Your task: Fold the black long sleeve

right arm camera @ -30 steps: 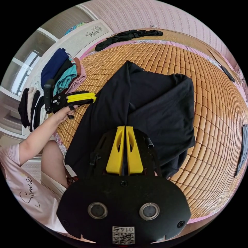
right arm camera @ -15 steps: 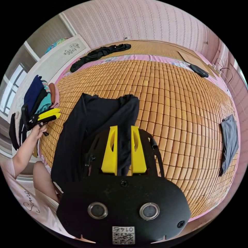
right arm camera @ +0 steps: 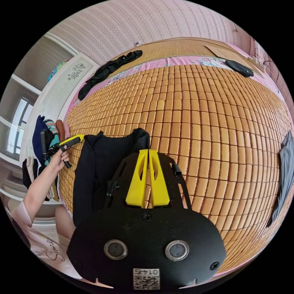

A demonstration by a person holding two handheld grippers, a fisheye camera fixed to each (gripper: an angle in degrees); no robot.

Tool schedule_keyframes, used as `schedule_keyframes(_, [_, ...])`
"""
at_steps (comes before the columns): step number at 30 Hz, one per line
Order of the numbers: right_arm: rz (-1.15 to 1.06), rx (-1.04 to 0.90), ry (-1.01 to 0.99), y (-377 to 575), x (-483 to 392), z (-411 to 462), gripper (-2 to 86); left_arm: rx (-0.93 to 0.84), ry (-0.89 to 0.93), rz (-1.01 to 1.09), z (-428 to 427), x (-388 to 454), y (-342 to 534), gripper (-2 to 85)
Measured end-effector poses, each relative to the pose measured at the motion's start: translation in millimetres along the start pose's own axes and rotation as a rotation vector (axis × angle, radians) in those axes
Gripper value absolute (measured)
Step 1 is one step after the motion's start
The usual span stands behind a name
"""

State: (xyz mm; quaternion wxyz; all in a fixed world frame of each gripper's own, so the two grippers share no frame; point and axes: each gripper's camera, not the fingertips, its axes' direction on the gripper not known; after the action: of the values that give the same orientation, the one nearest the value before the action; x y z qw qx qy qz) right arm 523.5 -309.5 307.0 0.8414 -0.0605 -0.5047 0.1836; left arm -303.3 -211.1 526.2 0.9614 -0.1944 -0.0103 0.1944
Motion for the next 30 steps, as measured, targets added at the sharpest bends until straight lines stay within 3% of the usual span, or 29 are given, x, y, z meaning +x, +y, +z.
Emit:
schedule_keyframes(3, [-0.025, 0.013, -0.003, 3, 3, -5, -0.2, 0.095, 0.158, 0.077, -16, 9, -1, 4.2])
schedule_keyframes(7, [-0.032, 0.042, -0.003, 8, 3, 3, 2.7, 0.012, 0.189, 0.123, -3, 29, -4, 11.8])
schedule_keyframes(10, [0.006, -0.009, -0.038, 8, 9, 19, 5.3, -0.102, 0.131, 0.162, 22, 35, -4, 6.0])
schedule_keyframes(13, [0.006, -0.013, -0.017, 13, 14, 21, 1.8, -0.157, 0.118, 0.192, 36, 30, -4, 0.1])
schedule_keyframes(20, [-0.041, 0.086, -0.01, 18, 16, -28, 0.0, -0.048, -0.003, 0.226, 6, 23, -11, -1.0])
schedule_keyframes(24, [-0.067, 0.141, -0.006, 20, 5, -58, -0.2, 0.052, 0.067, 0.137, -22, 20, -10, -1.0])
schedule_keyframes(30, [-0.173, 0.186, -0.083, 71, -23, -101, -0.2, 0.129, 0.16, 0.237, -78, 30, 38, -0.9])
